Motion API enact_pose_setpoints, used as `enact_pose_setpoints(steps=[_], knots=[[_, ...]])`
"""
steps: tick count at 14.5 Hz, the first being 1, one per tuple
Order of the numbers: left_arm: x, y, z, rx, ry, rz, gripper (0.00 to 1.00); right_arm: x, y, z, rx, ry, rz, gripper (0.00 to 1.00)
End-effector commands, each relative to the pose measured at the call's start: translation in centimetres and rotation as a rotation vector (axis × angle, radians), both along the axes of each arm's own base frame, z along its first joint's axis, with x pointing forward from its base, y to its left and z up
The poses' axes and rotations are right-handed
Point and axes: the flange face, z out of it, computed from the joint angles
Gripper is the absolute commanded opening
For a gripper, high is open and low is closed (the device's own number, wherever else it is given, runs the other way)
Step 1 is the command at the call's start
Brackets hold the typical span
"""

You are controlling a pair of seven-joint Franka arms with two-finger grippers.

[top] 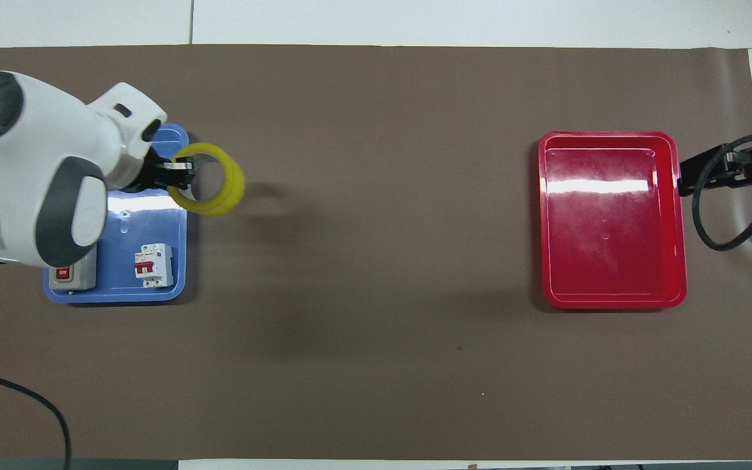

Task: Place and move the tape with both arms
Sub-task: 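Carry the tape with the left gripper and set it on the table center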

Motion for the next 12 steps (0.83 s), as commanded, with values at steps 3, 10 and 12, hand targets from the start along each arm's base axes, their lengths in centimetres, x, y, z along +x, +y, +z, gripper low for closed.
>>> enact_pose_setpoints(steps=[3, 10, 12], knots=[[-4.6, -11.6, -2.0, 0.039, -0.001, 0.077, 0.00, -0.4, -0.1, -0.2, 0.019, -0.006, 0.006, 1.00], [-7.3, -22.4, -7.9, 0.063, -0.036, 0.152, 0.00, -0.5, 0.0, -0.3, 0.019, -0.004, 0.006, 1.00], [-8.5, -24.4, -8.9, 0.051, -0.046, 0.128, 0.00, -0.5, 0.0, -0.3, 0.019, -0.004, 0.008, 1.00]])
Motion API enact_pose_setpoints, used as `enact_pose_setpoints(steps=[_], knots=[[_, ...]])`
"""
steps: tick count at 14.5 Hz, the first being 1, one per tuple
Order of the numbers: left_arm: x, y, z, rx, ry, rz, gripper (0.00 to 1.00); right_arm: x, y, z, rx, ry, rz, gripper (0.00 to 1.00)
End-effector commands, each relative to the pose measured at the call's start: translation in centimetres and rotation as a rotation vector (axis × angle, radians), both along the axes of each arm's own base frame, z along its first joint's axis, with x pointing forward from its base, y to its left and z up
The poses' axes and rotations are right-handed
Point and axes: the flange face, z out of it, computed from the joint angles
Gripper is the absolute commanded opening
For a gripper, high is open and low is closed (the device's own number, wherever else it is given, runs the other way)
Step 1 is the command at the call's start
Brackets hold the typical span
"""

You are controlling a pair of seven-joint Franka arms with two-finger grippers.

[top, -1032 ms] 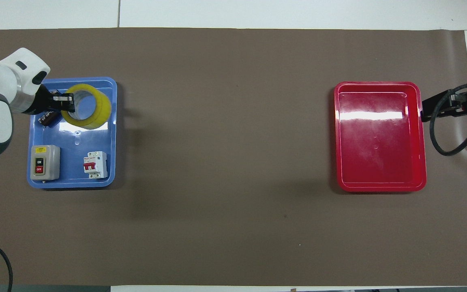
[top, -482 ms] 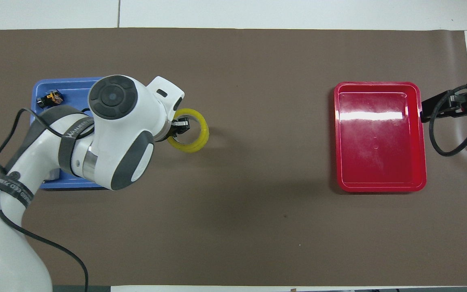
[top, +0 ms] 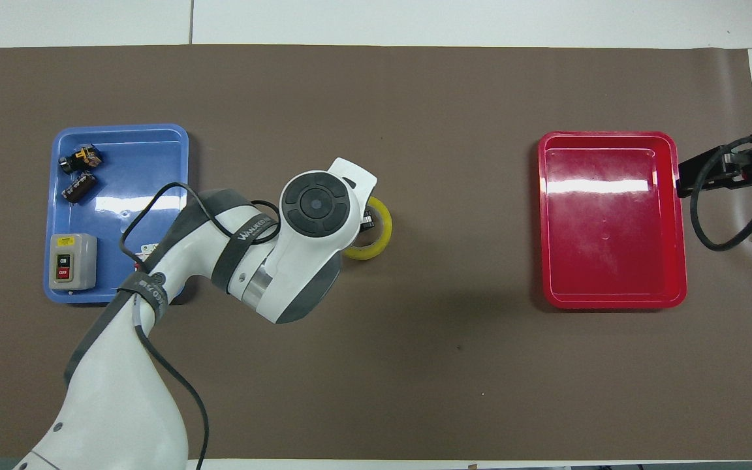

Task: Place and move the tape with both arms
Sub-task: 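Carry the tape with the left gripper and set it on the table center, then retract the left gripper while the right gripper reaches toward the tape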

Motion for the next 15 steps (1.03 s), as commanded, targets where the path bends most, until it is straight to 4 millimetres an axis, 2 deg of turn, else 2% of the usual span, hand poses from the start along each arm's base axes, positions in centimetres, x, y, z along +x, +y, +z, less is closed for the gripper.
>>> enact_pose_setpoints(steps=[1, 3, 6, 7, 8, 9, 11, 12, 13, 15], knots=[[0.0, -2.1, -0.6, -0.005, -0.048, -0.012, 0.00, -0.5, 0.0, -0.1, 0.019, -0.009, 0.006, 1.00], [-0.8, -3.2, -1.2, -0.015, -0.056, -0.036, 0.00, -0.5, -0.1, -0.1, 0.019, -0.009, 0.004, 1.00], [-1.2, -3.3, -1.6, -0.021, -0.059, -0.045, 0.00, -0.5, 0.0, 0.0, 0.019, -0.011, 0.008, 1.00], [-1.0, -3.3, -1.5, -0.026, -0.065, -0.044, 0.33, -0.4, 0.0, 0.0, 0.019, -0.014, 0.008, 1.00], [-1.0, -3.4, -1.4, -0.028, -0.067, -0.044, 0.76, -0.4, 0.0, 0.0, 0.019, -0.014, 0.008, 1.00], [-0.8, -3.0, -1.5, -0.025, -0.065, -0.041, 0.99, -0.4, 0.0, 0.0, 0.019, -0.014, 0.009, 1.00], [-0.3, -2.5, -0.5, -0.031, -0.075, -0.037, 1.00, -0.4, 0.0, 0.0, 0.019, -0.014, 0.009, 1.00], [-0.1, -2.0, 0.8, -0.039, -0.086, -0.029, 1.00, -0.3, 0.0, -0.1, 0.019, -0.015, 0.009, 1.00], [0.4, -1.0, 3.0, -0.055, -0.107, -0.011, 1.00, -0.1, 0.2, -0.2, 0.020, -0.033, 0.014, 1.00], [1.6, 2.2, 6.7, -0.056, -0.122, 0.037, 1.00, -0.6, 1.3, -1.7, 0.022, -0.070, 0.031, 1.00]])
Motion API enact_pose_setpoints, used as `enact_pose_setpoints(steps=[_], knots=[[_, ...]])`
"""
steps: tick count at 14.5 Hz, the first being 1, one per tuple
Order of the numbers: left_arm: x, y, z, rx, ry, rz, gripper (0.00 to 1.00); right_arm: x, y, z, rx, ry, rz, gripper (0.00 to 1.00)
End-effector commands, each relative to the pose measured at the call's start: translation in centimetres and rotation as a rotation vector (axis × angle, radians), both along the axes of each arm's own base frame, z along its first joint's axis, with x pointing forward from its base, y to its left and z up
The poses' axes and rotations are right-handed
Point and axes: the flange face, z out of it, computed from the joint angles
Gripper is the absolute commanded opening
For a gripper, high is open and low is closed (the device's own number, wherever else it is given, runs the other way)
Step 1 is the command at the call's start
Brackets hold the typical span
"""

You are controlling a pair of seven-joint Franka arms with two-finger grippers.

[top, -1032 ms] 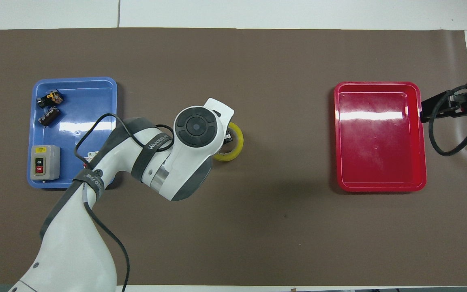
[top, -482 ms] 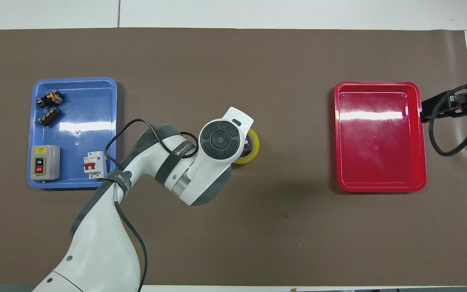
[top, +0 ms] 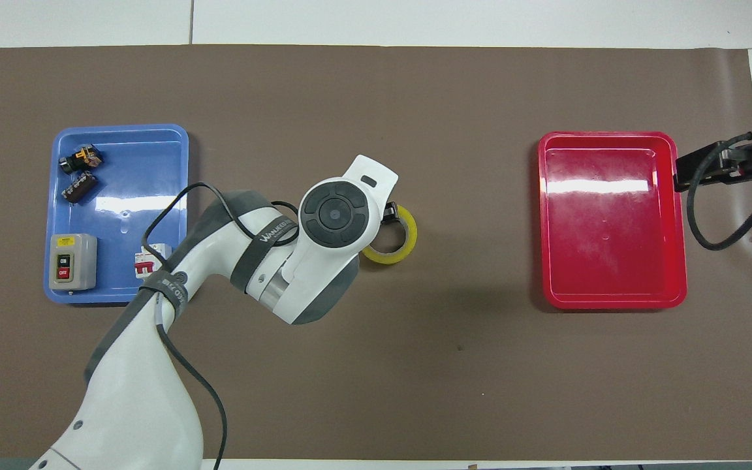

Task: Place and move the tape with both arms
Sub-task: 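Retract the left gripper while the right gripper reaches toward the tape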

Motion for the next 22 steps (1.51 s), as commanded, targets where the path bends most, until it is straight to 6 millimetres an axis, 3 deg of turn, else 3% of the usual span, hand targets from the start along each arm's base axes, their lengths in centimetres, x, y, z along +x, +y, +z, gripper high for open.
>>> enact_pose_setpoints(steps=[1, 3, 5, 7, 10, 13, 15, 17, 18, 22], knots=[[1.3, 5.5, 6.3, 0.012, -0.041, 0.043, 1.00, -1.3, 2.9, -2.0, 0.016, -0.039, 0.052, 1.00], [1.9, 8.9, 9.3, 0.054, -0.024, -0.036, 1.00, -0.8, 6.2, -3.2, 0.017, -0.035, 0.061, 1.00], [2.8, 13.3, 12.1, 0.081, -0.021, -0.095, 1.00, 0.1, 12.3, -5.7, 0.021, -0.044, 0.055, 1.00], [4.1, 19.0, 14.4, 0.092, -0.012, -0.098, 1.00, 0.9, 18.8, -8.9, 0.034, -0.070, 0.032, 1.00], [3.4, 26.2, 17.6, 0.079, 0.068, -0.063, 1.00, 1.7, 25.0, -13.9, 0.059, -0.107, 0.031, 1.00], [3.5, 32.5, 20.4, -0.006, 0.098, -0.077, 1.00, 1.1, 28.1, -17.6, 0.062, -0.110, 0.082, 1.00], [3.4, 35.6, 22.1, -0.004, 0.094, -0.115, 1.00, 0.6, 29.8, -22.3, 0.062, -0.109, 0.116, 1.00], [3.4, 36.3, 24.0, 0.003, 0.090, -0.185, 1.00, 0.1, 31.9, -26.5, 0.041, -0.096, 0.179, 1.00], [3.5, 36.4, 24.7, 0.004, 0.089, -0.198, 1.00, -0.4, 31.8, -28.0, 0.028, -0.089, 0.243, 1.00], [3.3, 36.2, 24.5, 0.008, 0.106, -0.207, 1.00, -1.8, 30.8, -31.0, 0.038, -0.109, 0.322, 1.00]])
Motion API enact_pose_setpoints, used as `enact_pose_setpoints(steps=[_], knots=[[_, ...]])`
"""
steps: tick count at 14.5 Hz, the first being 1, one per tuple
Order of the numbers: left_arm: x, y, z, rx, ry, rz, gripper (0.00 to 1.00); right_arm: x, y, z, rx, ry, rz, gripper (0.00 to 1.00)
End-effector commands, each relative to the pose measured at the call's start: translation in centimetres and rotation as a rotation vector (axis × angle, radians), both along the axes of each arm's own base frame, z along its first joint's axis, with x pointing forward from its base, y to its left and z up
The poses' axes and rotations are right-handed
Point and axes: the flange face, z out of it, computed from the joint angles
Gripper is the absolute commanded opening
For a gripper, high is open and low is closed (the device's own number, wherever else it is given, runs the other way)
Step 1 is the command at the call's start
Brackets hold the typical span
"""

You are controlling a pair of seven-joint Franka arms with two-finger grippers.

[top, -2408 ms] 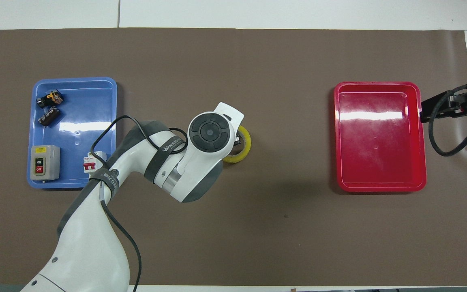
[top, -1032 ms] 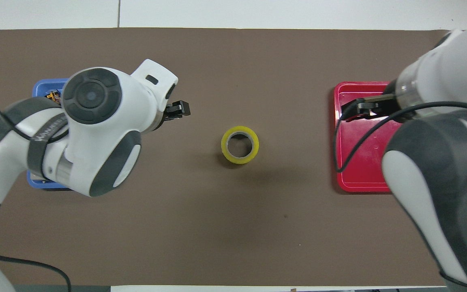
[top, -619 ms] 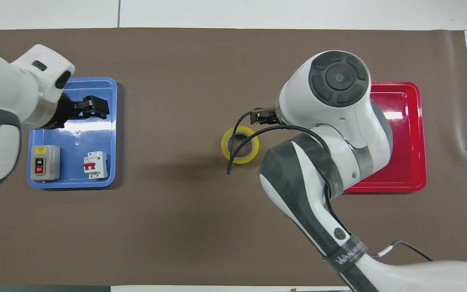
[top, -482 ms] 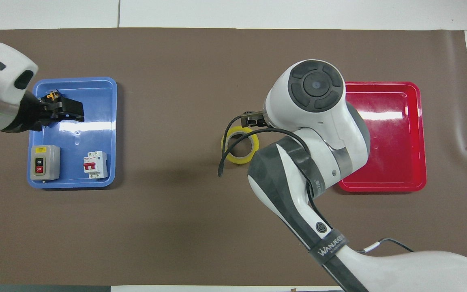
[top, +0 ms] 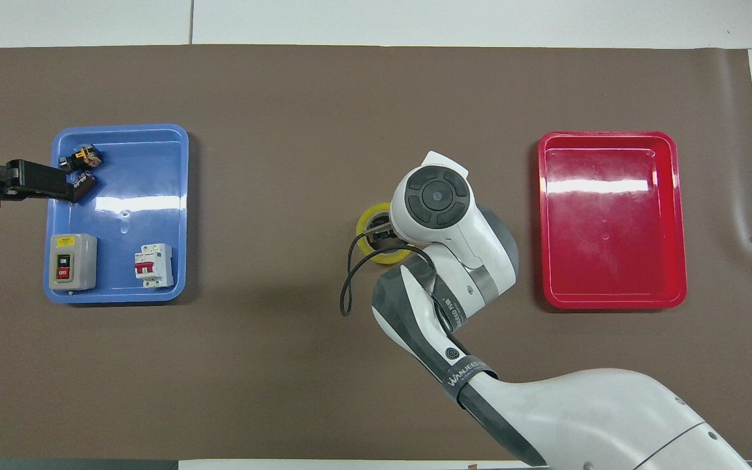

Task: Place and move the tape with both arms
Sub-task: 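Grasp the yellow tape with the right gripper while the left gripper rests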

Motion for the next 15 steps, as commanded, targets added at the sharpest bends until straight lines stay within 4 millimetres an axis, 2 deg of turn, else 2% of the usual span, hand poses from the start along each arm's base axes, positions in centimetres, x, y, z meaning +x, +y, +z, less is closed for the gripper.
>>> enact_pose_setpoints(steps=[1, 5, 6, 8, 12, 13, 14, 15], knots=[[0.0, -0.1, -0.2, -0.015, 0.043, -0.021, 1.00, -1.0, -0.6, -1.4, 0.007, -0.033, 0.043, 1.00], [-0.2, 0.2, -0.1, -0.011, 0.051, -0.018, 1.00, -0.7, -1.0, -2.6, 0.022, -0.057, 0.049, 0.99], [-0.3, 0.2, -0.2, -0.011, 0.055, -0.018, 1.00, -0.8, -1.1, -2.7, 0.024, -0.060, 0.049, 0.91], [-0.5, 0.7, -0.5, -0.010, 0.066, -0.009, 1.00, -0.9, -1.2, -3.0, 0.024, -0.058, 0.048, 0.85], [-0.5, 4.6, -0.7, -0.011, 0.066, -0.004, 1.00, -1.2, -1.1, -3.7, 0.028, -0.063, 0.047, 0.76], [-0.5, 5.2, -0.7, -0.011, 0.065, -0.014, 1.00, -1.3, -0.4, -5.0, 0.032, -0.062, 0.045, 0.71], [-0.4, 5.6, -0.7, -0.011, 0.063, -0.008, 1.00, -0.9, -1.1, -5.2, 0.025, -0.056, 0.043, 0.69], [-0.4, 5.6, -0.7, -0.012, 0.066, -0.009, 1.00, -0.7, -1.3, -5.1, 0.026, -0.060, 0.043, 0.48]])
